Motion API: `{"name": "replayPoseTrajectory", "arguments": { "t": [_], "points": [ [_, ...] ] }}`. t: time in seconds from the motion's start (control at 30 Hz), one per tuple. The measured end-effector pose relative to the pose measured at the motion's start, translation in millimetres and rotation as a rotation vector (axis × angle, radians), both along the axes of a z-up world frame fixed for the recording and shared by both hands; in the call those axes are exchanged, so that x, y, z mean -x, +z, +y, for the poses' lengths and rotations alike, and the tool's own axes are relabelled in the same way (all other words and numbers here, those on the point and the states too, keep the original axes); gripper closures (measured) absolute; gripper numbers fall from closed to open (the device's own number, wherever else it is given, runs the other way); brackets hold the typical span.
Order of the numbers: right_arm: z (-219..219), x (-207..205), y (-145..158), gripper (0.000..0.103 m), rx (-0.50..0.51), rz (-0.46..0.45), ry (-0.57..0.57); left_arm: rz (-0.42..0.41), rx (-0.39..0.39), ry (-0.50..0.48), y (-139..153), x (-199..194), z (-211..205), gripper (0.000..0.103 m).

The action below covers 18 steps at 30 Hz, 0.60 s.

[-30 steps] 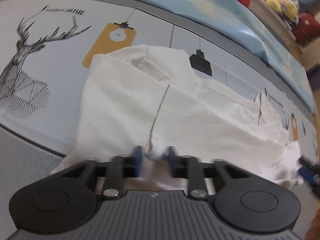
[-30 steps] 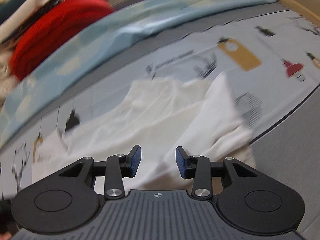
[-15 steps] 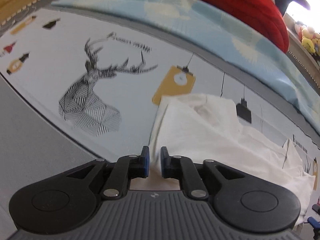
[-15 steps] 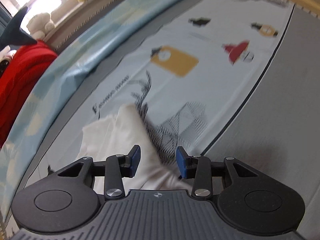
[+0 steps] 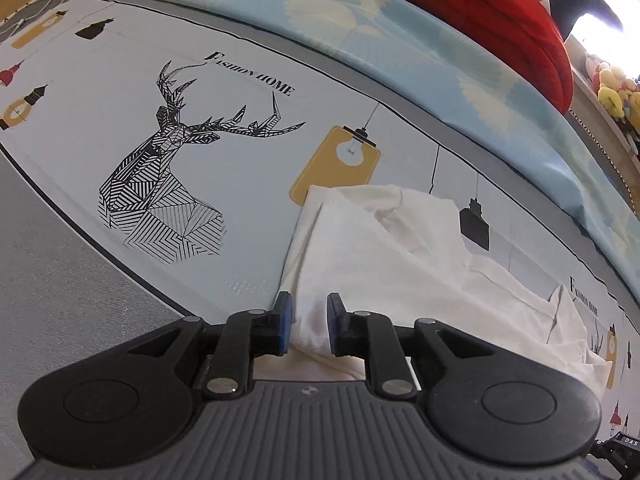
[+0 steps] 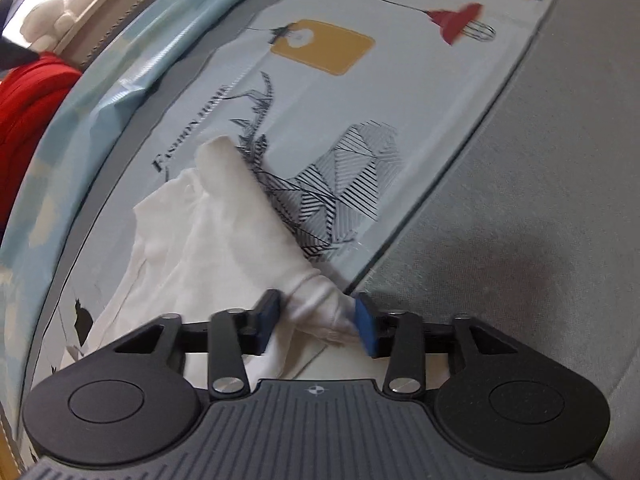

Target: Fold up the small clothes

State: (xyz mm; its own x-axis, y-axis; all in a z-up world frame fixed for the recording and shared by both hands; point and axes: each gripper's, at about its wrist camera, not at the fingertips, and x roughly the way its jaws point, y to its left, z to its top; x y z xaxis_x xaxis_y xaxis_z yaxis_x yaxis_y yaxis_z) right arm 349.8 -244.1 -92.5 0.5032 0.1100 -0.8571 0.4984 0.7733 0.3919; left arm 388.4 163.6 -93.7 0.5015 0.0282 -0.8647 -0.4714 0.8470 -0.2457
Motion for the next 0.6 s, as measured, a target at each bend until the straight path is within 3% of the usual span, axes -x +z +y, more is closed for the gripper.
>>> {"name": "replayPoseTrajectory", "arguments": {
  "t": [0.07, 0.13, 0.17, 0.27, 0.37, 0.4, 0.5, 0.53, 0.6],
  "points": [
    [0.3, 1.0, 3.7, 0.086, 0.009, -0.019, 0.003, -0.004, 0.0, -0.002, 0.9, -0.1, -0.2, 0.084],
    [-3.2, 5.5, 12.3, 0.092, 0.012, -0.052, -0.022, -0.008, 0.0, -0.006, 1.9, -0.1, -1.2, 0.084],
    [-5.3, 9.9, 20.5, 0.103, 0.036, -0.08, -0.047, -0.01, 0.001, -0.011, 2.6, -0.4, -2.2, 0.084],
    [-12.4, 14.7, 37.8, 0.103, 0.197, -0.135, -0.107, -0.012, 0.001, -0.033, 3.4, -1.6, -6.2, 0.084],
    [-28.8, 11.9, 29.0, 0.103, 0.226, -0.089, -0.179, -0.008, 0.001, -0.041, 2.3, -3.0, -7.3, 0.084],
    [-28.2, 13.5, 30.6, 0.103, 0.201, -0.134, -0.167, -0.006, 0.003, -0.036, 1.8, -3.3, -6.5, 0.083],
    [-6.5, 6.1, 36.0, 0.101, 0.086, -0.223, 0.009, 0.0, 0.01, -0.021, 0.2, -4.0, -3.3, 0.078],
    [1.9, 3.2, 34.2, 0.096, 0.054, -0.217, 0.062, 0.002, 0.012, -0.018, -0.5, -4.0, -2.2, 0.077],
    [12.8, 0.8, 23.1, 0.083, 0.034, -0.12, 0.082, 0.01, 0.017, -0.012, -3.0, -4.2, 0.2, 0.077]
  ]
}}
